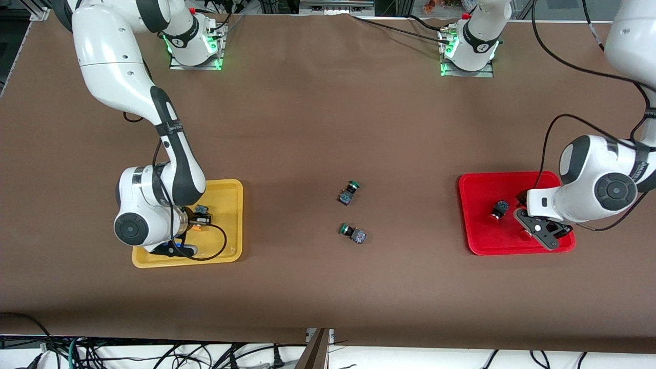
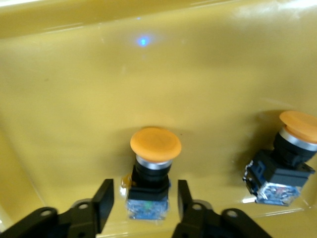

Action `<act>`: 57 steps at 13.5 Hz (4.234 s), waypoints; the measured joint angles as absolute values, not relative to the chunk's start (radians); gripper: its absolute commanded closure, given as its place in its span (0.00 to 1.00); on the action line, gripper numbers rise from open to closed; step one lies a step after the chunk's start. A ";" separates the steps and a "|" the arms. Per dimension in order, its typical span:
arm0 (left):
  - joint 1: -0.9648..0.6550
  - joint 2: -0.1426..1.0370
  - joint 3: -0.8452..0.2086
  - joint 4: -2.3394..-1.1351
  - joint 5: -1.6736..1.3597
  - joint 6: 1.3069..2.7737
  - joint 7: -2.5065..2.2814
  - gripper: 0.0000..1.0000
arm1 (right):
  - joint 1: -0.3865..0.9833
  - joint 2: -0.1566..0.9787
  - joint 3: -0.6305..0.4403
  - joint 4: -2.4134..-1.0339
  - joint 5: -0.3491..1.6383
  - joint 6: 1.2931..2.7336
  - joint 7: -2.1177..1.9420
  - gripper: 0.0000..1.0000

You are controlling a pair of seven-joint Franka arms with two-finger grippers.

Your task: Place red and yellow buttons in trays

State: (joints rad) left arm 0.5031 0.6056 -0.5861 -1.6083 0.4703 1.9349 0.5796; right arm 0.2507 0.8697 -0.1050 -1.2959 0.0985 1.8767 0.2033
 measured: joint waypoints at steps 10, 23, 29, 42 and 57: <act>0.359 0.448 -0.685 -1.363 0.345 1.549 0.038 0.00 | 0.250 0.670 -0.120 -1.251 0.002 1.649 0.109 0.00; -0.084 -0.035 -0.003 -1.725 0.011 1.683 0.037 0.00 | 0.243 0.660 -0.146 -1.205 -0.025 1.597 0.006 0.00; -0.083 0.004 -0.001 -1.674 0.012 1.686 0.037 0.00 | 0.233 0.656 -0.146 -1.200 -0.025 1.591 -0.007 0.00; -0.083 0.012 -0.001 -1.663 0.012 1.664 0.037 0.00 | 0.233 0.656 -0.147 -1.197 -0.025 1.590 -0.007 0.00; -0.083 0.014 -0.002 -1.659 0.012 1.659 0.037 0.00 | 0.174 0.017 -0.100 -1.482 -0.024 1.429 -0.008 0.00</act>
State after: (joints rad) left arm -0.0830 0.0141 -0.0016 -1.6588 0.0124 1.6589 0.0372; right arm 0.1741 0.0172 -0.1002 -1.4819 -0.0240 1.4287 -0.0077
